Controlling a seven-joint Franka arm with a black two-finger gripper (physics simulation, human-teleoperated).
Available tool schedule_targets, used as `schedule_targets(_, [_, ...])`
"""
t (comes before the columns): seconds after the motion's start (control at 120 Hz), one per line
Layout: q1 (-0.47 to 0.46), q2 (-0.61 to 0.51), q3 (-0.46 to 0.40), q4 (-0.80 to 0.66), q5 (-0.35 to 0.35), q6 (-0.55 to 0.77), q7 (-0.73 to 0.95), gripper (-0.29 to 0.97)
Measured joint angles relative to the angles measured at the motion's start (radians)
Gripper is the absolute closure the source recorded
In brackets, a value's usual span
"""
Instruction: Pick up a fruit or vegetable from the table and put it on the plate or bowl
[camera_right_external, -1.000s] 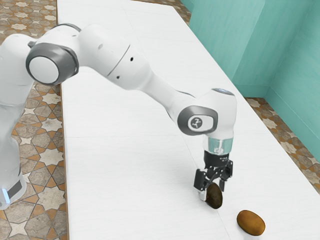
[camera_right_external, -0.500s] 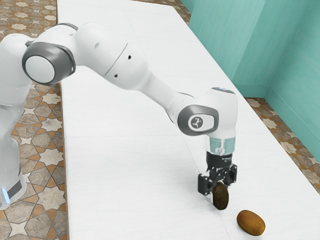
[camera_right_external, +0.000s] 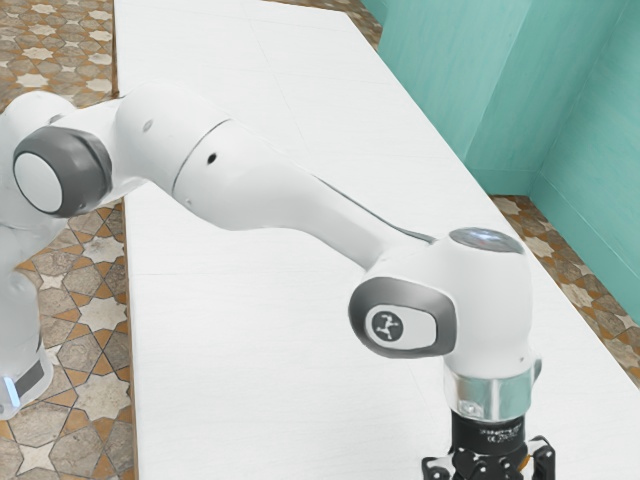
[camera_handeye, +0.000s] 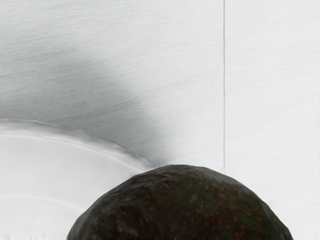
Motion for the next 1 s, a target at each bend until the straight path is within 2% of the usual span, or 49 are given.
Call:
schedule_targets(0.117, [-0.071, 0.083, 0.0, 0.086, 0.018, 0.03, -0.026, 0.37])
schedule_targets(0.275, [-0.169, 0.059, 0.055, 0.067, 0.031, 0.063, -0.079, 0.37])
schedule_targets(0.375, [-0.179, 0.041, 0.064, 0.043, 0.033, 0.074, -0.108, 0.36])
schedule_targets(0.683, [-0.189, 0.084, 0.052, 0.049, 0.033, 0.12, -0.179, 0.36])
schedule_targets(0.733, [-0.189, 0.087, 0.05, 0.048, 0.035, 0.13, -0.188, 0.25])
schedule_targets(0.817, [-0.19, 0.087, 0.05, 0.046, 0.04, 0.146, -0.203, 0.14])
schedule_targets(1.0, [-0.189, 0.08, 0.056, 0.04, 0.045, 0.165, -0.23, 0.04])
